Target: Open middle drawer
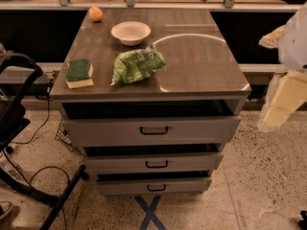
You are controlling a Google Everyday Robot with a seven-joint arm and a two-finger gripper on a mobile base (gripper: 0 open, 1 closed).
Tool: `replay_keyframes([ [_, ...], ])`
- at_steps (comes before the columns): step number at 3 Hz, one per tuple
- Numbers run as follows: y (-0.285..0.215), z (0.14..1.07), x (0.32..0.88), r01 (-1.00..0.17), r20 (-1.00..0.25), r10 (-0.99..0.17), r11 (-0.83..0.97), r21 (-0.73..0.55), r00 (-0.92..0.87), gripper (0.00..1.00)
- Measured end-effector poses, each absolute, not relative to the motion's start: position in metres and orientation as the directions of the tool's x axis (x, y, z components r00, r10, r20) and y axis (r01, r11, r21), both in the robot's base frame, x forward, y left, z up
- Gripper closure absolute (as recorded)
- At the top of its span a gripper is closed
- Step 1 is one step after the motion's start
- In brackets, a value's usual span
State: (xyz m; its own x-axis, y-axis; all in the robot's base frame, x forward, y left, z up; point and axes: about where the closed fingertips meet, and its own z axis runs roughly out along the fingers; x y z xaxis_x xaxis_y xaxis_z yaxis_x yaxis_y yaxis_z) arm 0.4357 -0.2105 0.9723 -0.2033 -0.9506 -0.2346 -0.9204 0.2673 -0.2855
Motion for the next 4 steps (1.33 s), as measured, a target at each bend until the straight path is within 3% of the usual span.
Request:
replay_keyframes([
  [2, -0.169, 0.895, 0.399, -0.910, -0.280, -0.955, 0.198, -0.364, -0.097, 0.00],
  [4, -0.076, 0.786, 0.388, -0.893, -0.066, -0.997, 0.002, -0.449, 0.031, 0.00],
])
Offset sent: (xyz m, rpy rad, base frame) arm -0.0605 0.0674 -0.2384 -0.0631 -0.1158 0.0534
